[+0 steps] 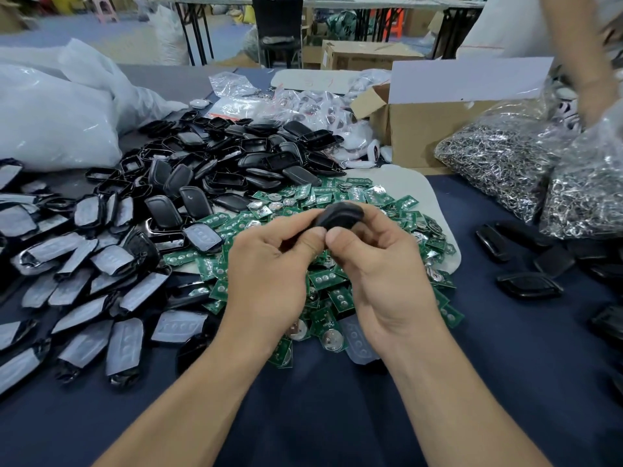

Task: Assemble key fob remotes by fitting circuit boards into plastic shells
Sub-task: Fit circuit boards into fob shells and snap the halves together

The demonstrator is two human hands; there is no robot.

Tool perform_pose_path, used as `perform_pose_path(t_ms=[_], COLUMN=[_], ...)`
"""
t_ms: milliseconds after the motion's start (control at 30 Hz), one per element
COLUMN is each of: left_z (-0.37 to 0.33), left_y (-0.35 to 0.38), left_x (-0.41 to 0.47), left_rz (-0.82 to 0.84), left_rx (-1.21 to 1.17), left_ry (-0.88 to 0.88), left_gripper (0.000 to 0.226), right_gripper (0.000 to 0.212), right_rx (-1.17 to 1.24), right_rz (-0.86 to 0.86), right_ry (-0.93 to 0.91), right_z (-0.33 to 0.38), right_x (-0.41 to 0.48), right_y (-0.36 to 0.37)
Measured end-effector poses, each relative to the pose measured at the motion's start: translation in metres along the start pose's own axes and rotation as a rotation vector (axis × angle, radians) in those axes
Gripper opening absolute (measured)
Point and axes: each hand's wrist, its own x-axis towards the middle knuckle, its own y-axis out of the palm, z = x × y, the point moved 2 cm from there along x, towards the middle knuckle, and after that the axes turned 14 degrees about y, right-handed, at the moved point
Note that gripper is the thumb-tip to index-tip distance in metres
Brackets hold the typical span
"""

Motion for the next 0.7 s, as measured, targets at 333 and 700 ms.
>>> perform_pose_path(t_ms=[333, 700], left_z=[0.012, 0.012], left_y=[-0.007, 0.001], left_x=[0.003, 0.001], left_rz=[0.097, 0.064], left_rx=[0.061, -0.395], left_ry=[-0.168, -0.292], left_gripper=[0.040, 0.017], right_gripper=[0.038, 0.036], right_rx=[-0.426, -0.462], right_rz=[-0.182, -0.099], right_ry=[-0.227, -0.266], right_z=[0.013, 0.019], right_x=[-0.002, -0.007], right_y=[-0.011, -0.007])
